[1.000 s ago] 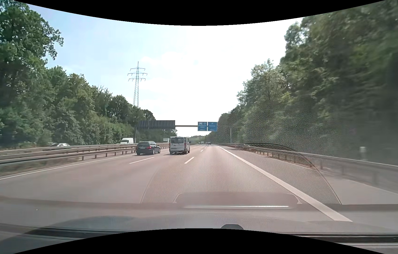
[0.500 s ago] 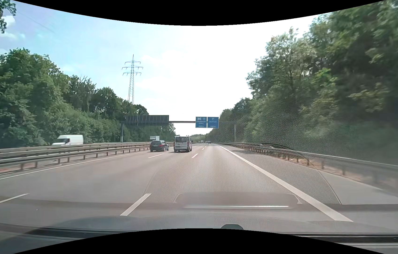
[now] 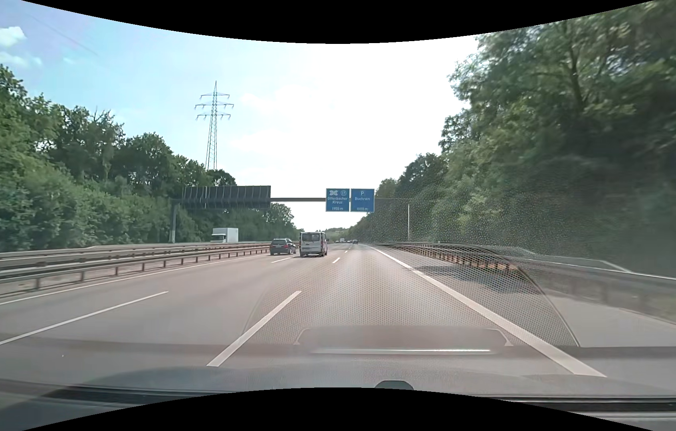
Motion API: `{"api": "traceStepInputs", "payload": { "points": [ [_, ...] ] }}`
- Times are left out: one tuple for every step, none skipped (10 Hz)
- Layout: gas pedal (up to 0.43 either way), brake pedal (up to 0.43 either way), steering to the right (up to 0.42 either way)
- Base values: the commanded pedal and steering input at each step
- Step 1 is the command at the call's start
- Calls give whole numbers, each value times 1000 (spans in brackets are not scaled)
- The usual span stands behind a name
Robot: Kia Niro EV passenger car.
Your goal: Follow the waypoints while adhering to traffic rules and regulations
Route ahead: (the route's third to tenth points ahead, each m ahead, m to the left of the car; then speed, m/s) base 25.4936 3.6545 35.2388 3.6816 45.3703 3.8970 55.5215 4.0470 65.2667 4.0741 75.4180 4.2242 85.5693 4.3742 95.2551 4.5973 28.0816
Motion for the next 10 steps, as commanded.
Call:
{"api": "traceStepInputs", "payload": {
  "points": [
    [280,0,-5],
    [280,0,-5],
    [268,0,-5],
    [260,0,-4],
    [248,0,-4],
    [240,0,-5],
    [240,0,-5],
    [240,0,-5],
    [220,0,-5],
    [220,0,-5]
  ]
}}
